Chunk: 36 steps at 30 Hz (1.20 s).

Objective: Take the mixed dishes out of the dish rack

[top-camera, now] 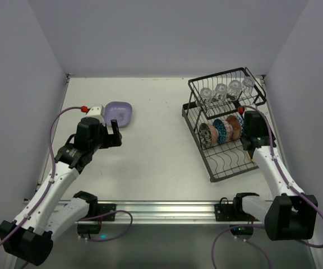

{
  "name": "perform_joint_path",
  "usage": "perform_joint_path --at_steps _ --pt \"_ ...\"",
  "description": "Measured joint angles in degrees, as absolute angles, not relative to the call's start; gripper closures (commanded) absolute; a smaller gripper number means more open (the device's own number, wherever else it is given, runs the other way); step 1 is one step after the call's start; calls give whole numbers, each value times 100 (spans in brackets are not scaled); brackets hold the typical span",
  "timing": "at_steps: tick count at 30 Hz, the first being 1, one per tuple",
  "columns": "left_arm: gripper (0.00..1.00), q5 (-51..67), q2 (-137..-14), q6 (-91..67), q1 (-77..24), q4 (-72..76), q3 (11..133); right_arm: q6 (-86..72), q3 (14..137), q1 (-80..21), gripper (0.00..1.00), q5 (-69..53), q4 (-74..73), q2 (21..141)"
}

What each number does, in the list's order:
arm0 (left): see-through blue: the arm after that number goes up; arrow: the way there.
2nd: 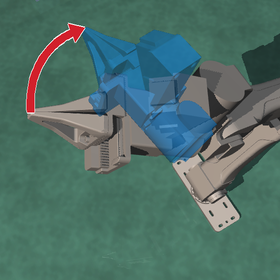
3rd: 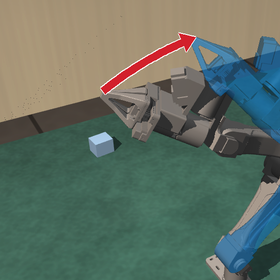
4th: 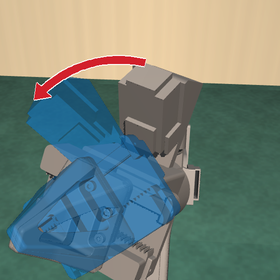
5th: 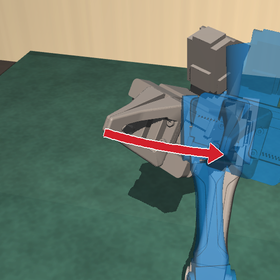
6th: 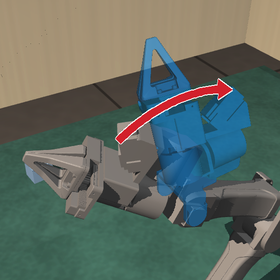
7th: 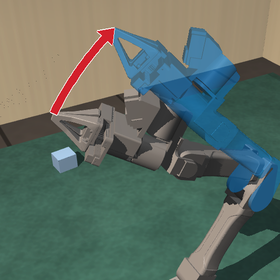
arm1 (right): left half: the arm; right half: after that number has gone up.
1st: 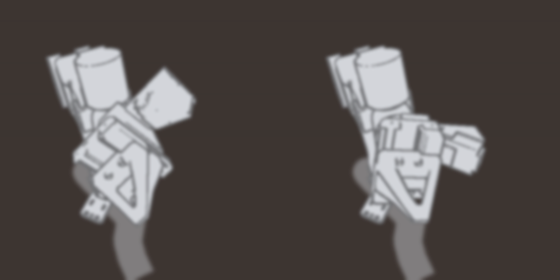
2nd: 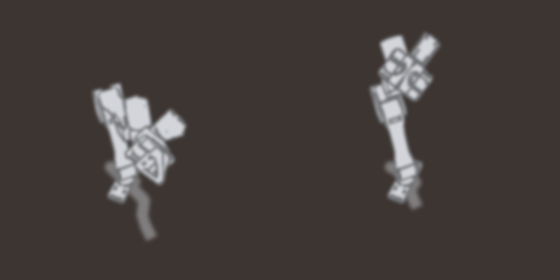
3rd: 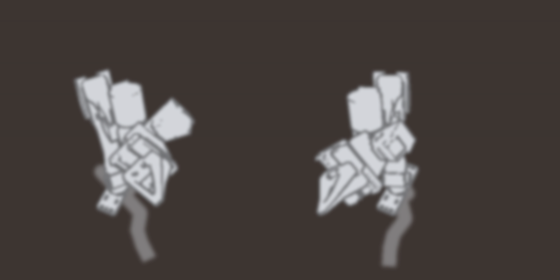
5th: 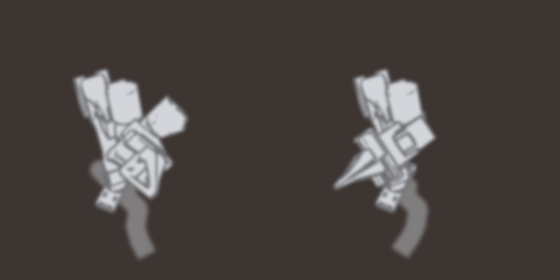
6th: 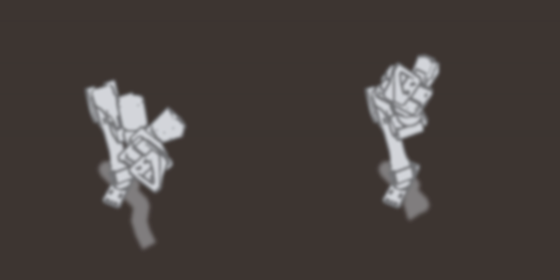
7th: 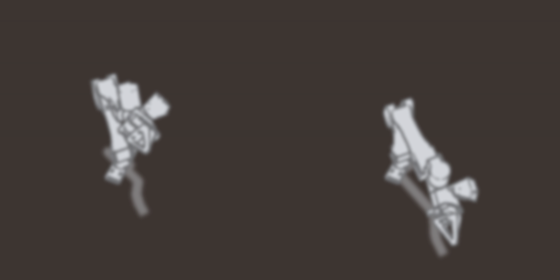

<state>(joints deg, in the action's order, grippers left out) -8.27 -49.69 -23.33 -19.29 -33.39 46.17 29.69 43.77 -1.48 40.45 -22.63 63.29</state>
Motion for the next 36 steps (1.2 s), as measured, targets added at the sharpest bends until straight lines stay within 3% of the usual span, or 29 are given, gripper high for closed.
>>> perform_joint_path --at_steps 19,23,32,36 --pt "0 -836 -4941 -2333 -2112 -3341 4617 3422 3769 73 62 4018 -1352 6029" --pt "0 -845 -4886 -2333 -2161 -3343 4617 3428 3546 209 70 3905 -1295 5763" --pt "0 -926 -4772 -2335 -2233 -3350 4617 3621 3199 239 71 3776 -755 5660" --pt "0 -954 -4742 -2335 -2255 -3354 4617 3752 3096 239 78 3791 -484 5658"
